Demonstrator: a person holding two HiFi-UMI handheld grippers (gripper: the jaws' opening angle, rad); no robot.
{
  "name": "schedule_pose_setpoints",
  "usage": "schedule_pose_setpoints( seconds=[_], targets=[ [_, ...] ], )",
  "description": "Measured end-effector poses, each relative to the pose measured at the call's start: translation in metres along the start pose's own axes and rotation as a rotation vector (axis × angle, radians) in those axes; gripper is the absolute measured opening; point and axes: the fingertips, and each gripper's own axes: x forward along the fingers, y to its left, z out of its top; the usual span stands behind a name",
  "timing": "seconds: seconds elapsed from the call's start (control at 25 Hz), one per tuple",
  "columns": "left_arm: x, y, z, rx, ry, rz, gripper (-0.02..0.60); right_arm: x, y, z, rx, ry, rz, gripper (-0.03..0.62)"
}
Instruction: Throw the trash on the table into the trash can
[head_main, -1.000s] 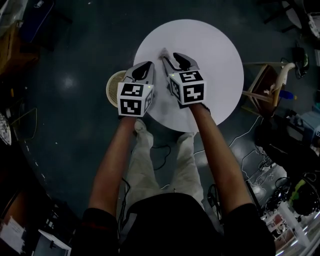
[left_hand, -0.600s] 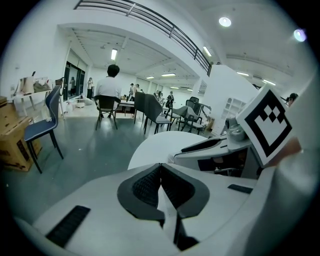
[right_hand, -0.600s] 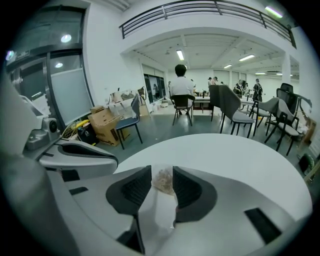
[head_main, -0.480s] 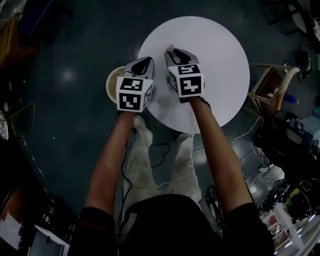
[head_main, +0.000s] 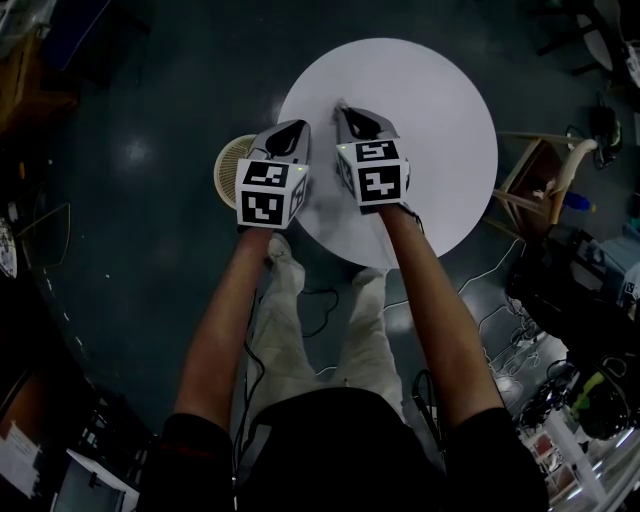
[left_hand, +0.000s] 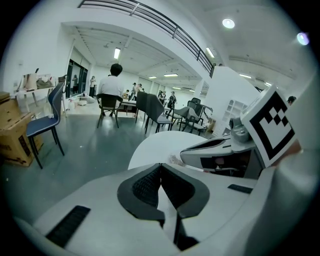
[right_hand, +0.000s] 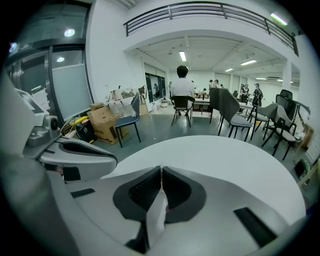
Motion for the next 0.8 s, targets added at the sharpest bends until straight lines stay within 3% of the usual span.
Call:
schedule_pose_setpoints(
  seconds=[0.2,0.52,0.8],
  targets=[
    [-0.018,0.003,-0.001,-0.057,-0.013,0.02,0.015,-0.015,0.01,-0.003,0.017,-0.007,0.016,0.025],
    [-0.053,-0.008,-0.008,-0.055,-0.009,0.038,0.015,-0.051,0.036,-0.01,0.002,-0.014,0.059,0.025],
    [-0.089,-0.01,-0.023,-0.097,-0.009,0.032,0.015,-0.067,0.07,-0.02,0.02,-0.006,0.096,0.025]
  ],
)
